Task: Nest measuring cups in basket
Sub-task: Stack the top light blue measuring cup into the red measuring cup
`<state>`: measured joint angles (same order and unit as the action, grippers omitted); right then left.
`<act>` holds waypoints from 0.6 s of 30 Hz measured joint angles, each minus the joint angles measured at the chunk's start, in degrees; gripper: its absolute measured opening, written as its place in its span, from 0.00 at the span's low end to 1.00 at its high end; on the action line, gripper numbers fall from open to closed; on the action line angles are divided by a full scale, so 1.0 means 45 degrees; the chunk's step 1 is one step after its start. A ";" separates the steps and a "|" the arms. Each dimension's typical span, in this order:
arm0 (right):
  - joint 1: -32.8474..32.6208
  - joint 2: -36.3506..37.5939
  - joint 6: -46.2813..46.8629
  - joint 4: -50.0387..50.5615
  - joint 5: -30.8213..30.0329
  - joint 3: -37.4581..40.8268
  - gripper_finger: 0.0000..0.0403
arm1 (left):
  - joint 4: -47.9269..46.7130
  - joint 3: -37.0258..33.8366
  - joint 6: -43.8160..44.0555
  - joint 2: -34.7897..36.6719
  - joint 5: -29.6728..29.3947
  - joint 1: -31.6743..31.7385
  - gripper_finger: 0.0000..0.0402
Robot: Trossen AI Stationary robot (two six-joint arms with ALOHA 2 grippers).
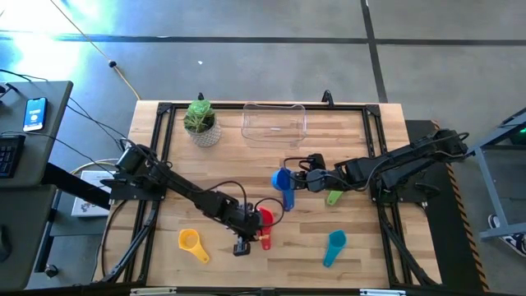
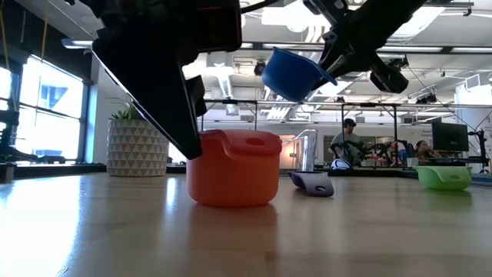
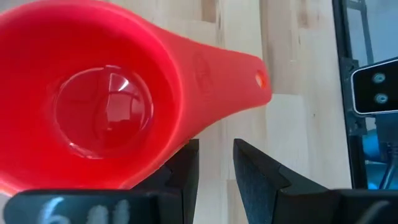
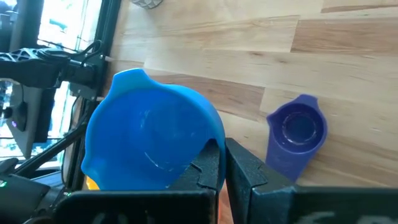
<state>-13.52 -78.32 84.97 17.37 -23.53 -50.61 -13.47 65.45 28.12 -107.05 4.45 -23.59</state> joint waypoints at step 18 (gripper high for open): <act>-0.1412 -0.0003 0.2308 -0.1346 -0.0450 -0.0005 0.00 | -0.3395 0.0000 -0.2013 0.2686 -0.1325 0.0079 0.22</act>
<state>-19.87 -78.34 95.35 11.31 -25.55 -50.63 -28.75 65.45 19.06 -94.96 -1.52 -23.24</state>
